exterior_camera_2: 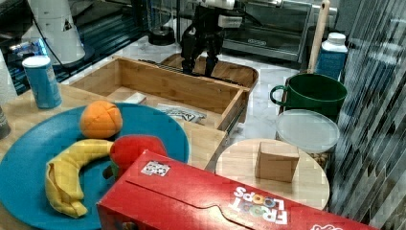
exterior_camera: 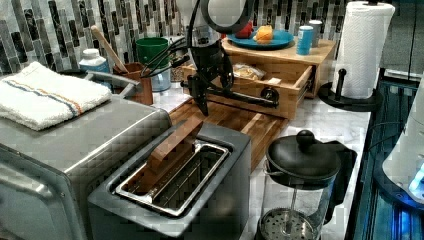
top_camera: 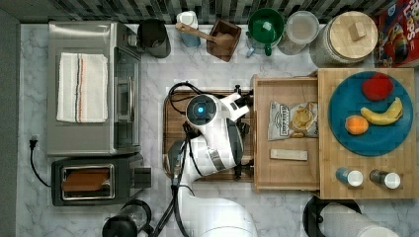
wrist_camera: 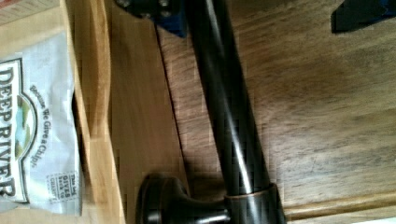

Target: Open the drawer.

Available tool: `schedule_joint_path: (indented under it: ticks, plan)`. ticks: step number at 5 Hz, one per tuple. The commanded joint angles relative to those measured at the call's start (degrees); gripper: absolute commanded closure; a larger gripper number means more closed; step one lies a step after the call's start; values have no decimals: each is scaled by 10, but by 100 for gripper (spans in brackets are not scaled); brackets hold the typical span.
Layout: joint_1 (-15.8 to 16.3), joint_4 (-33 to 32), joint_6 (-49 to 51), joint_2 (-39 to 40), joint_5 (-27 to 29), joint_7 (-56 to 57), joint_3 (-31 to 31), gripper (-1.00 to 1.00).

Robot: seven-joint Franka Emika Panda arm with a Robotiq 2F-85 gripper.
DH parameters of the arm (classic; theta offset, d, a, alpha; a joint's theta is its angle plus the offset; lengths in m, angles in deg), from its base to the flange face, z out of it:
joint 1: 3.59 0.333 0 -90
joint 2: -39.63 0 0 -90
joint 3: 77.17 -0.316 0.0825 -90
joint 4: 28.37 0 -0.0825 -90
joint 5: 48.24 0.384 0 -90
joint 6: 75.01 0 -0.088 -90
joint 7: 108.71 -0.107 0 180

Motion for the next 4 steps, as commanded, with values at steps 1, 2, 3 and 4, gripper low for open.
schedule_joint_path:
  ticks: [1,2,3,4]
  plan:
    - [41,35,-11,-23,23,-23,-55,-100]
    - [40,35,-11,-23,22,-23,-57,-100]
    - [40,35,-11,-23,22,-23,-57,-100]
    - [42,35,-11,-23,23,-23,-55,-100]
